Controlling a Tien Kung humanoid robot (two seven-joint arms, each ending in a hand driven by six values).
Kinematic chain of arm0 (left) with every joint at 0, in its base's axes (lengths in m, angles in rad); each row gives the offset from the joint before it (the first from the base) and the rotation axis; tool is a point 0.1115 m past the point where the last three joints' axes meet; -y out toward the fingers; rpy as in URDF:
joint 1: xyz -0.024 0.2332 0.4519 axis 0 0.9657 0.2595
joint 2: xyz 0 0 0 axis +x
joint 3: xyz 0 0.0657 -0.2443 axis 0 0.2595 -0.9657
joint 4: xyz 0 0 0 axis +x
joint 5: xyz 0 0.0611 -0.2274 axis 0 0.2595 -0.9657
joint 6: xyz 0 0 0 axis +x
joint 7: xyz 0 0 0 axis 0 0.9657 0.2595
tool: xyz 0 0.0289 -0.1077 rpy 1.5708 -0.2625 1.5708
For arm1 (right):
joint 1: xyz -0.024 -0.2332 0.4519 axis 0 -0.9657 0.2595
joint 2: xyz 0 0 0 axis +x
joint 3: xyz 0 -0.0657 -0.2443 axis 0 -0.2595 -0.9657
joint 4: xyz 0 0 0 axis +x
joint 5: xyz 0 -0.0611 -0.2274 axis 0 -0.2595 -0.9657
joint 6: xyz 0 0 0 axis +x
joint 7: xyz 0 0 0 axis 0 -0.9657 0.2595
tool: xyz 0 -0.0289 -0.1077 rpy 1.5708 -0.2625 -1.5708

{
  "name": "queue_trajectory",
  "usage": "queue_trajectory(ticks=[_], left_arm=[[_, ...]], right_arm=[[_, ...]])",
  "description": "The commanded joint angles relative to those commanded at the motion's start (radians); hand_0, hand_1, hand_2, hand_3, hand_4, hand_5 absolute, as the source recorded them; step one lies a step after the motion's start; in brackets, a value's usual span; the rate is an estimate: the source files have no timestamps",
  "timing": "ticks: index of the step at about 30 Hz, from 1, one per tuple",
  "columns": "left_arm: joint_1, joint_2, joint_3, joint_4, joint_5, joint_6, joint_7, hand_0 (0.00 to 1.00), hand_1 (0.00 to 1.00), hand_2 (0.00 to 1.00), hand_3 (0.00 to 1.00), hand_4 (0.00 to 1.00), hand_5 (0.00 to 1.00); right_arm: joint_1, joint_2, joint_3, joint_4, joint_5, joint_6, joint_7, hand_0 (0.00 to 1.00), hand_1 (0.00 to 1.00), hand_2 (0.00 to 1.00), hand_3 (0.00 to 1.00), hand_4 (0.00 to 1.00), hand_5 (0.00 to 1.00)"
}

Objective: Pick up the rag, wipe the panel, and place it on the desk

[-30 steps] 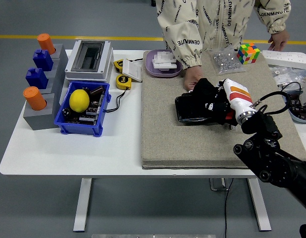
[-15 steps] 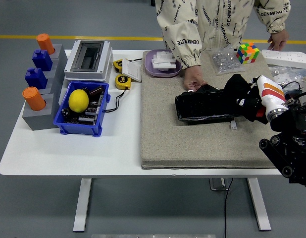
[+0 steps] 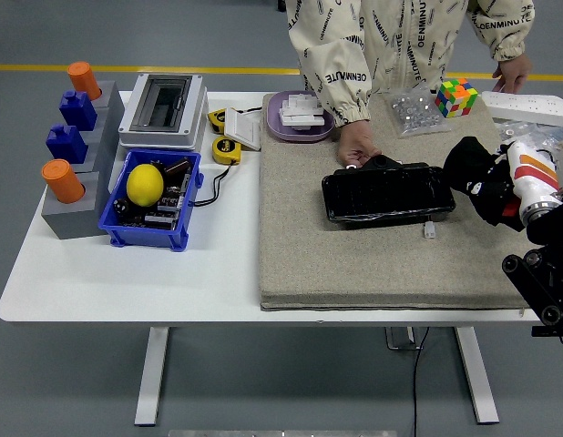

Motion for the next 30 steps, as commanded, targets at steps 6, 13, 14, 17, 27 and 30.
queue_trajectory(ticks=[6,13,14,17,27,30], left_arm=[[0.001,-0.001,0.003,0.000,-0.001,0.000,0.000,0.605,0.636,0.637,0.561,0.632,0.447],[0.002,-0.002,0.002,0.000,-0.001,-0.001,0.000,0.604,0.636,0.640,0.560,0.632,0.447],[0.001,-0.002,0.002,0.000,0.000,0.000,0.000,0.604,0.636,0.640,0.560,0.632,0.447],[0.001,-0.001,0.002,0.000,0.000,0.000,0.000,0.604,0.636,0.640,0.560,0.632,0.447],[-0.002,-0.002,0.003,0.000,-0.002,-0.001,0.000,0.604,0.636,0.638,0.560,0.632,0.445],[0.000,-0.002,0.001,0.002,-0.001,0.000,0.001,0.604,0.636,0.637,0.560,0.631,0.444]], right_arm=[[-0.004,0.002,0.002,-0.006,0.000,0.000,0.000,0.239,0.289,0.360,0.364,0.910,0.050],[0.001,0.013,0.001,-0.004,-0.003,0.000,0.000,0.239,0.290,0.360,0.364,0.911,0.051],[0.004,0.017,0.000,-0.005,-0.003,0.000,0.000,0.239,0.290,0.360,0.364,0.911,0.051],[0.009,0.027,-0.003,-0.005,-0.003,0.000,0.000,0.239,0.290,0.360,0.364,0.911,0.051],[0.021,0.071,-0.016,-0.006,0.000,-0.001,0.000,0.238,0.289,0.360,0.364,0.911,0.052],[0.024,0.093,-0.028,-0.012,0.006,-0.002,0.001,0.238,0.289,0.360,0.364,0.911,0.051]])
